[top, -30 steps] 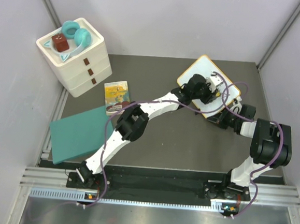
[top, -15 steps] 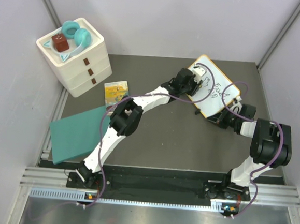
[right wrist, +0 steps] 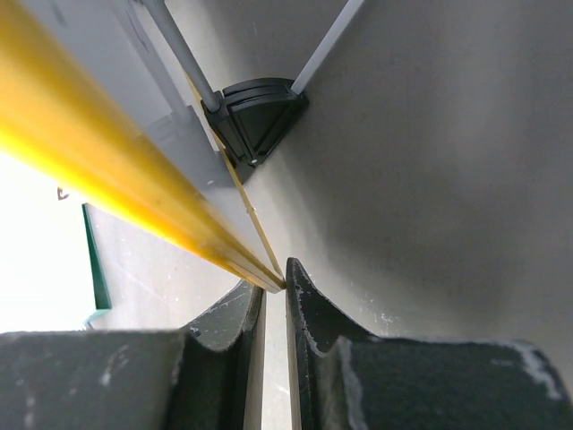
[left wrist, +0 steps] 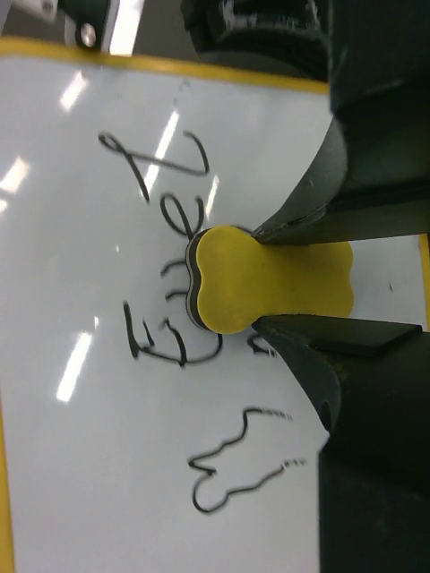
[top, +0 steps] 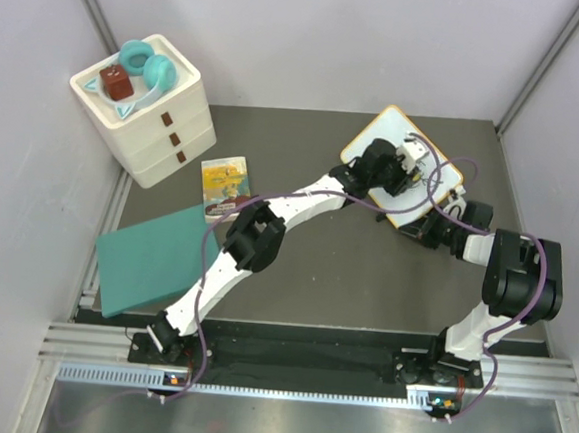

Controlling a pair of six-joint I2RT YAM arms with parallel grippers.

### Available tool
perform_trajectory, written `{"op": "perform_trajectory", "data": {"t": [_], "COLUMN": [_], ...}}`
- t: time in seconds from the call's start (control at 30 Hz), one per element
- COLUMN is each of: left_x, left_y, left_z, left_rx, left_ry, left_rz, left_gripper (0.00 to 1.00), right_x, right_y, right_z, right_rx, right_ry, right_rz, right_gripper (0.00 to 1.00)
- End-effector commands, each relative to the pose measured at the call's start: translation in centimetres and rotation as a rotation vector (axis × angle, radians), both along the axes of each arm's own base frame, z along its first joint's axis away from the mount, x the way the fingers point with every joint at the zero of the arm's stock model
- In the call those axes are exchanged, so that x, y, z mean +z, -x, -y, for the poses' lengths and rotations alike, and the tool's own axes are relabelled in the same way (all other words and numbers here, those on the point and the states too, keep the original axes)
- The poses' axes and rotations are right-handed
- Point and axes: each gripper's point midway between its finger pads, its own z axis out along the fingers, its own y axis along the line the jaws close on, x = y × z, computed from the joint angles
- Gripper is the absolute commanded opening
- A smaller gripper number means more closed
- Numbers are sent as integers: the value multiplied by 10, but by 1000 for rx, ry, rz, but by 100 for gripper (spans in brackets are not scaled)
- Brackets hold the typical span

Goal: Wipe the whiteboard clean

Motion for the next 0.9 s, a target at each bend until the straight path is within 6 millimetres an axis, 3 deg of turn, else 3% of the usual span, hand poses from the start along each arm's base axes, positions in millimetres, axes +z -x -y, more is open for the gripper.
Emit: {"op": "perform_trajectory", "data": {"t": [0.0, 0.1, 0.2, 0.4, 0.53, 0.87], "left_x": [3, 5, 13, 40, 47, 25], "left_y": [43, 48, 39, 10, -17, -67], "left_z": [39, 47, 48, 42, 26, -17], "left_rx": [-176, -174, -116, 15, 100, 249], "left_ry": [-44, -43, -2, 160, 255, 257], "left_rz": [103, 130, 138, 125, 91, 50], "left_gripper": [0, 0, 0, 0, 0, 0], "right_x": [-14, -14, -13, -14, -14, -15], "right_y": [24, 24, 24, 25, 26, 26], "right_z": [-26, -26, -26, -27, -27, -28], "right_rx": [113, 115, 118, 120, 121, 126], "right_ry": [-11, -8, -7, -11, -12, -17], "right_rz": [-86, -87, -85, -89, -89, -90], "right_gripper": [0, 0, 0, 0, 0, 0]}}
